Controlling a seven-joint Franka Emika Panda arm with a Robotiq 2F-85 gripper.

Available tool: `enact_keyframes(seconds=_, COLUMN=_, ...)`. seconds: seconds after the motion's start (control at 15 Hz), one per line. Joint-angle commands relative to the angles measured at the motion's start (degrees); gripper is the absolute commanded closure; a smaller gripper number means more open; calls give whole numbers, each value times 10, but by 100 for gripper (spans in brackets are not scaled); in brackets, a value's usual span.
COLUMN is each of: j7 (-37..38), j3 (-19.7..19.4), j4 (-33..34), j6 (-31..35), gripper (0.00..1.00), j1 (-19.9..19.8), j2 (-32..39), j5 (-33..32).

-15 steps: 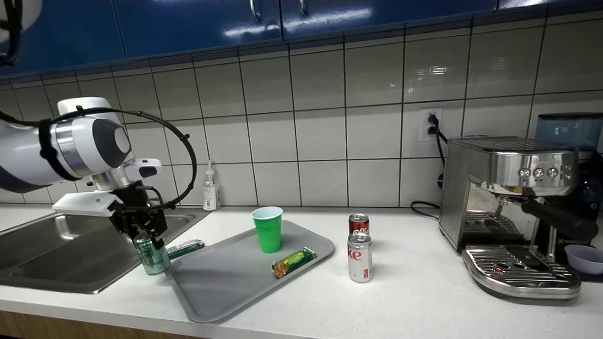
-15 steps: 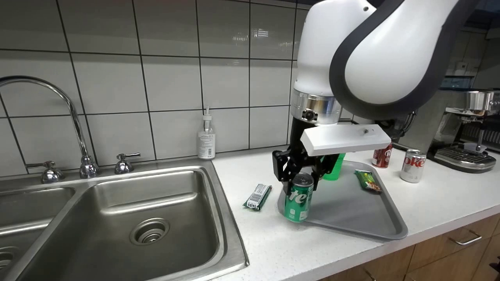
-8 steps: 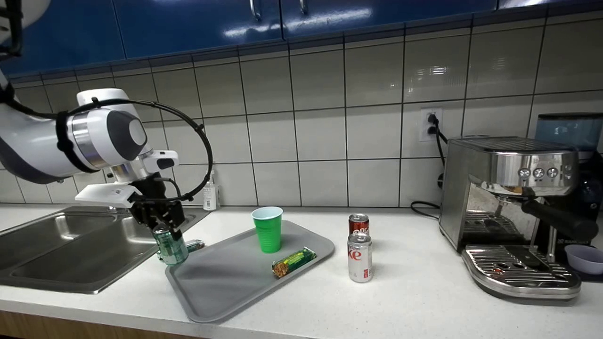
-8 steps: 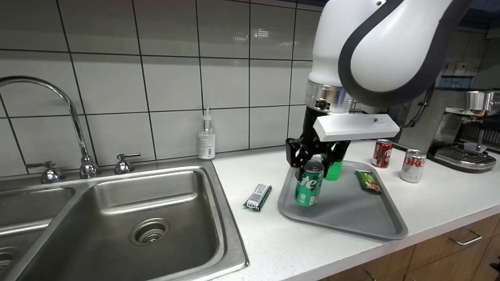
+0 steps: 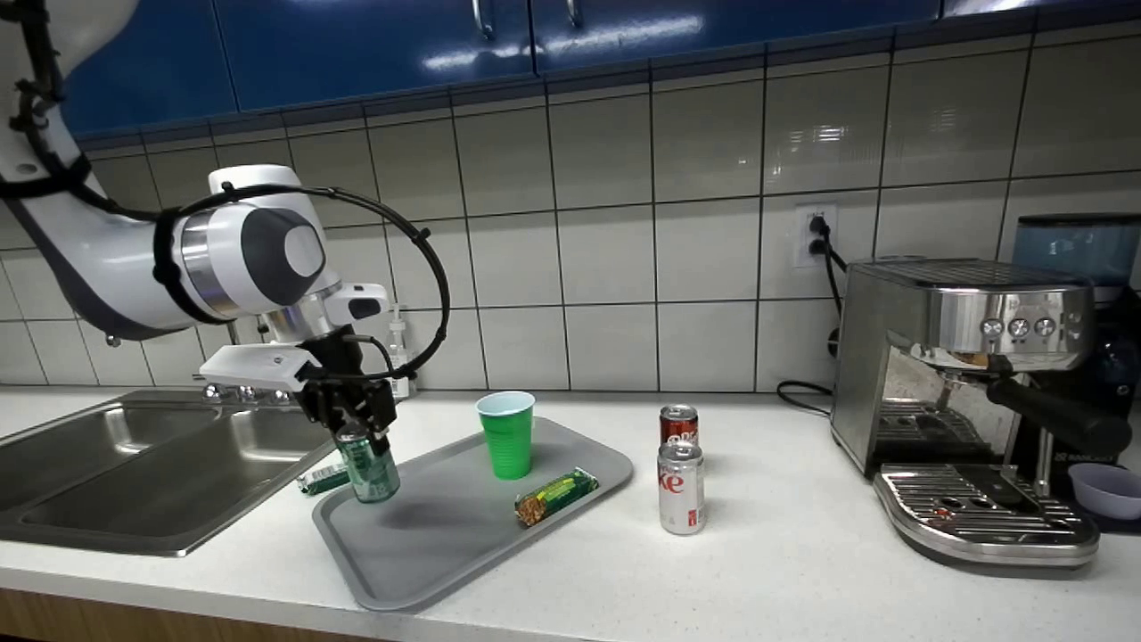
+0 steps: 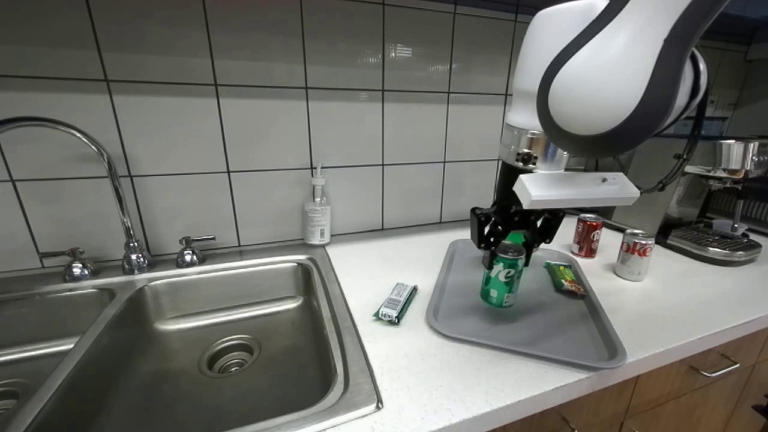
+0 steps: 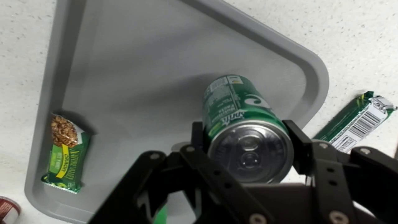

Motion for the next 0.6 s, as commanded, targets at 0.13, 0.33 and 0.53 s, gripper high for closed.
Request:
enact_keyframes(seconds=0.13, j7=-90, j3=-20, j4=-17, j6=4, gripper=62, j1=-23, j2=-23, j5=57)
enact_keyframes(seconds=0.33, j7=-127, j3=-28, j4=-18, j6=3, gripper=62, j1=-33, j2=-21, j5=81)
enact_keyframes(seconds=0.53, j7=-161, j3=-35, j4=-20, j6=3, gripper=62, j1=-43, j2=-17, j5=101)
